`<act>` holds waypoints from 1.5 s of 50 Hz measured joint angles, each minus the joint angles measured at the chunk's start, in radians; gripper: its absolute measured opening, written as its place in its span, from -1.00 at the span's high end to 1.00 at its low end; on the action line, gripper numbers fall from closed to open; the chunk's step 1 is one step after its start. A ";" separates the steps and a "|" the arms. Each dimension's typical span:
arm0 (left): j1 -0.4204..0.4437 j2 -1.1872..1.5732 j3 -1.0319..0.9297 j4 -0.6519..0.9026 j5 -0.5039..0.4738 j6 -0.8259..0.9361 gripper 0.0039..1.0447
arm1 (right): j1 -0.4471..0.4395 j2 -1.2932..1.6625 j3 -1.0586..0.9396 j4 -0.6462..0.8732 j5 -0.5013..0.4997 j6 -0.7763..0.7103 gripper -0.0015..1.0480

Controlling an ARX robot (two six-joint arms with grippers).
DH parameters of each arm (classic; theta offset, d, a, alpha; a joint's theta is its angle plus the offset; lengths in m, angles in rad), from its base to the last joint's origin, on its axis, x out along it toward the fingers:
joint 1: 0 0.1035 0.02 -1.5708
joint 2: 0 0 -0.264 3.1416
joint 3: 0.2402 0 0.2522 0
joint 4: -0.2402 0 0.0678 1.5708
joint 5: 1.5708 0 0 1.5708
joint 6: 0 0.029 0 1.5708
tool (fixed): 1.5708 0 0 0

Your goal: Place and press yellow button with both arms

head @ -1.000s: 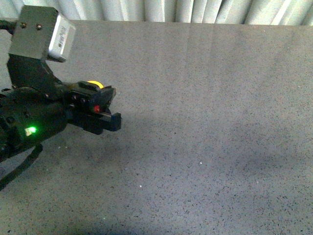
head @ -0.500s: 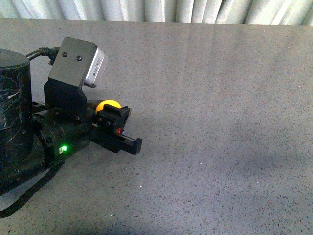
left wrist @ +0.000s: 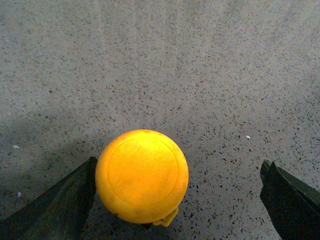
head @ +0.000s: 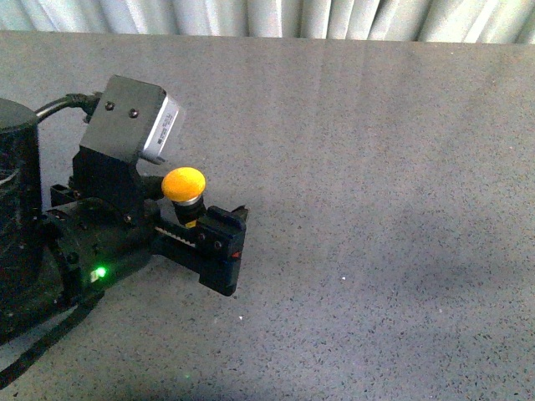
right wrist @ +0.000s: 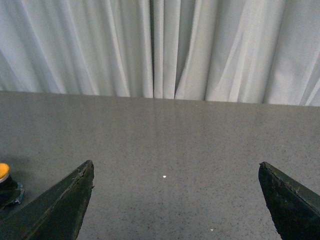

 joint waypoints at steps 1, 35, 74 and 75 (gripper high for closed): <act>0.003 -0.006 -0.003 0.000 0.003 0.000 -0.86 | 0.000 0.000 0.000 0.000 0.000 0.000 -0.82; 0.454 -0.623 -0.212 0.015 -0.113 0.004 -0.24 | 0.000 0.000 0.000 0.000 0.000 0.000 -0.82; 0.454 -1.328 -0.443 -0.458 -0.119 0.040 0.98 | 0.121 1.308 0.683 0.125 -0.195 0.035 -0.82; 0.454 -1.345 -0.443 -0.474 -0.120 0.040 0.98 | 0.137 1.341 0.708 0.125 -0.195 0.041 -0.82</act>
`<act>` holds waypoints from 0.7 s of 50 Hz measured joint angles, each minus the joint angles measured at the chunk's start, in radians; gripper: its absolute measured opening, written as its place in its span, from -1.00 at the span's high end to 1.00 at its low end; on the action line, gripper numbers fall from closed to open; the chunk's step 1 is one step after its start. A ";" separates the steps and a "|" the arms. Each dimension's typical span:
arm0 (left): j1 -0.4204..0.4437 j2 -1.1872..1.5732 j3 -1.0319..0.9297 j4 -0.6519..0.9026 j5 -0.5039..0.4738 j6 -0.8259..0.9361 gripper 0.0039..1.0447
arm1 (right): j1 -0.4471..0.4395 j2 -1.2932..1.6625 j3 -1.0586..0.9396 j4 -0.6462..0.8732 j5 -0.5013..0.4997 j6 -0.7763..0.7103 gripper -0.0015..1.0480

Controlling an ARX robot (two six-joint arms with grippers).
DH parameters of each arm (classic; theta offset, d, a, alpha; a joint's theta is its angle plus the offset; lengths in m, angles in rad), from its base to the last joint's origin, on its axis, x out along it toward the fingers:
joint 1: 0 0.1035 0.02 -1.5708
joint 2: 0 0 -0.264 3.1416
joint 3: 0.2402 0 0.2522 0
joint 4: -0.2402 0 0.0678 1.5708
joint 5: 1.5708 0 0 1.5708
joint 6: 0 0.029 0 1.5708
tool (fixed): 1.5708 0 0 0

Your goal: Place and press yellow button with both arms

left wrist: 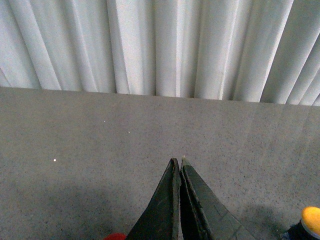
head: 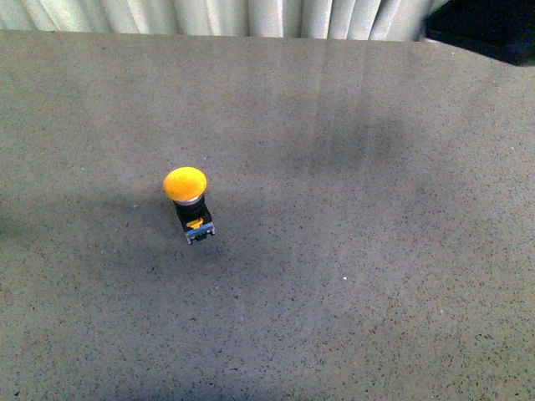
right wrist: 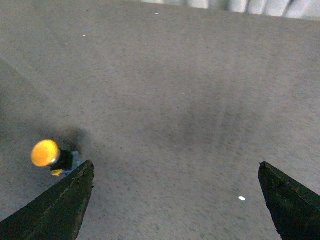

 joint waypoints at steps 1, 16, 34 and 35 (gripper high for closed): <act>0.000 -0.011 0.000 -0.010 0.000 0.000 0.98 | 0.017 0.030 0.024 0.000 -0.001 0.011 -0.82; 0.000 -0.212 0.000 -0.194 0.000 0.000 0.98 | 0.229 0.427 0.324 -0.073 -0.045 0.111 -0.76; 0.000 -0.365 0.000 -0.342 0.000 0.000 0.98 | 0.314 0.574 0.443 -0.143 -0.061 0.105 0.40; 0.000 -0.372 0.000 -0.349 0.000 0.000 0.98 | 0.317 0.579 0.446 -0.149 -0.064 0.098 0.47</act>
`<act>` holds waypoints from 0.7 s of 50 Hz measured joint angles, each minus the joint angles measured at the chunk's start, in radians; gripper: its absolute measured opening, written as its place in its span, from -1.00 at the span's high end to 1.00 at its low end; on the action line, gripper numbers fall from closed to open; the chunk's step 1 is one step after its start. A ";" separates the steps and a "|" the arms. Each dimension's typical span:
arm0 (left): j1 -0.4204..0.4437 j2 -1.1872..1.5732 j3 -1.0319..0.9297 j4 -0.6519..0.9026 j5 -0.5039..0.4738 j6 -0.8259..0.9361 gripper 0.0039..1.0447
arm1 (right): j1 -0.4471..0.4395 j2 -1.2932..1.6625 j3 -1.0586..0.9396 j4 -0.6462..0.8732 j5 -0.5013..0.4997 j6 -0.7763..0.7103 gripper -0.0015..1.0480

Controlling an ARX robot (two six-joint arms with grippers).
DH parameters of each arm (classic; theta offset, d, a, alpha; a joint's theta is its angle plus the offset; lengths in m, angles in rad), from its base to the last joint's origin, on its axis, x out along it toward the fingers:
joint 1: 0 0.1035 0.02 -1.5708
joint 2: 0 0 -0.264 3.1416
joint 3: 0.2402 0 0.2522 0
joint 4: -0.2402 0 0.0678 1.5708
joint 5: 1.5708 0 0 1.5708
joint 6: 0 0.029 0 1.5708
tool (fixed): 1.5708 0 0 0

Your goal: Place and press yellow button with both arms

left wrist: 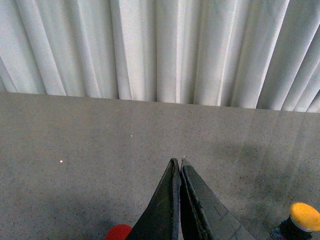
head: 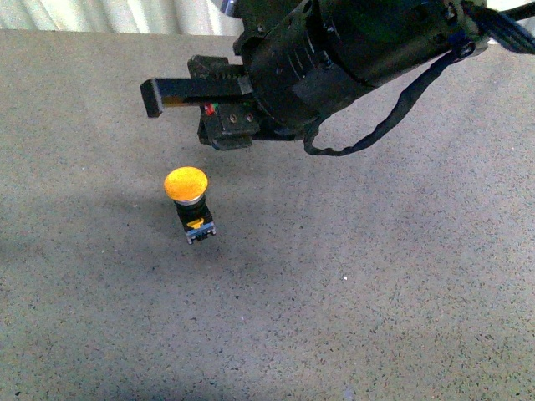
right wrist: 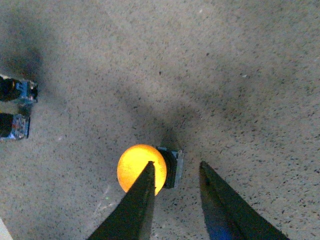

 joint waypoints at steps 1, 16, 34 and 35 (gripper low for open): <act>0.000 -0.013 0.000 -0.012 0.000 0.000 0.98 | 0.003 0.009 0.005 -0.010 -0.006 -0.011 0.57; 0.000 -0.103 0.000 -0.102 0.000 0.000 0.98 | 0.038 0.049 0.040 -0.047 -0.064 -0.097 0.97; 0.000 -0.278 0.000 -0.296 0.000 0.002 0.98 | 0.042 0.093 0.063 -0.083 -0.067 -0.130 0.97; 0.000 -0.279 0.000 -0.296 0.000 0.002 0.98 | 0.041 0.094 0.065 -0.088 -0.066 -0.130 0.97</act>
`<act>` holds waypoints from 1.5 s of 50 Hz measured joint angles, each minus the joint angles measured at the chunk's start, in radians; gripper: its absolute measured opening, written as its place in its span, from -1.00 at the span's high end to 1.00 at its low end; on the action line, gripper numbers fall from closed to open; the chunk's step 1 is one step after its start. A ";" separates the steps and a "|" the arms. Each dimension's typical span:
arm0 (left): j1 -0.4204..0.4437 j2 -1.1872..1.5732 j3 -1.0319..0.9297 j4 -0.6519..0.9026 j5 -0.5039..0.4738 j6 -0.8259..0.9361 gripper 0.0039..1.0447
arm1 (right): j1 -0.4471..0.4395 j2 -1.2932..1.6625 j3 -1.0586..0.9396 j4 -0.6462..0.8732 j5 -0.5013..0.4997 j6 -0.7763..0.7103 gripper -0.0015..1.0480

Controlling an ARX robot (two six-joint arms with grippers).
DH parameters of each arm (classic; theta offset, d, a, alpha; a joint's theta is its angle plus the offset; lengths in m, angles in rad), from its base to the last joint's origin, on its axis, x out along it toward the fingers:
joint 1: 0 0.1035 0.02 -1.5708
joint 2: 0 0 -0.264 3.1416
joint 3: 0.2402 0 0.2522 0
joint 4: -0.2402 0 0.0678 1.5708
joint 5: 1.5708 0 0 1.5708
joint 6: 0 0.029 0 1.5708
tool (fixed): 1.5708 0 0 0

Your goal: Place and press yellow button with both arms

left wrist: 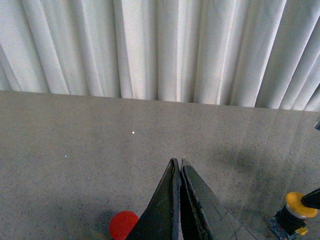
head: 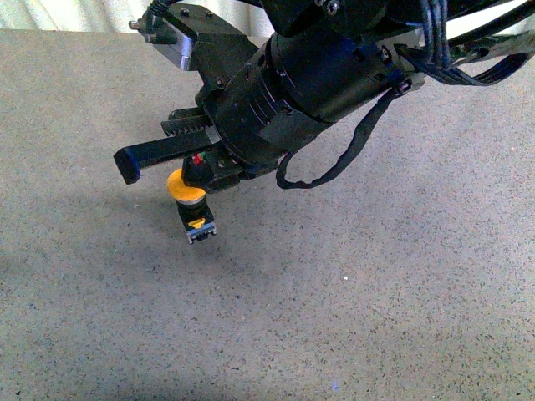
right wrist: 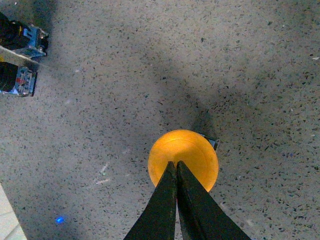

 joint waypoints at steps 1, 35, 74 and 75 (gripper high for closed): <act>0.000 0.000 0.000 0.000 0.000 0.000 0.98 | 0.000 0.002 0.002 -0.004 0.000 0.000 0.97; 0.000 0.000 0.000 0.000 0.000 0.000 0.98 | -0.045 -0.010 -0.066 0.156 -0.077 0.175 0.97; 0.000 0.000 0.000 0.000 0.000 0.001 0.98 | -0.353 -0.643 -0.703 0.955 0.465 0.025 0.97; 0.000 0.000 0.000 0.000 0.000 0.001 0.98 | -0.356 -0.657 -0.723 0.963 0.463 0.020 0.97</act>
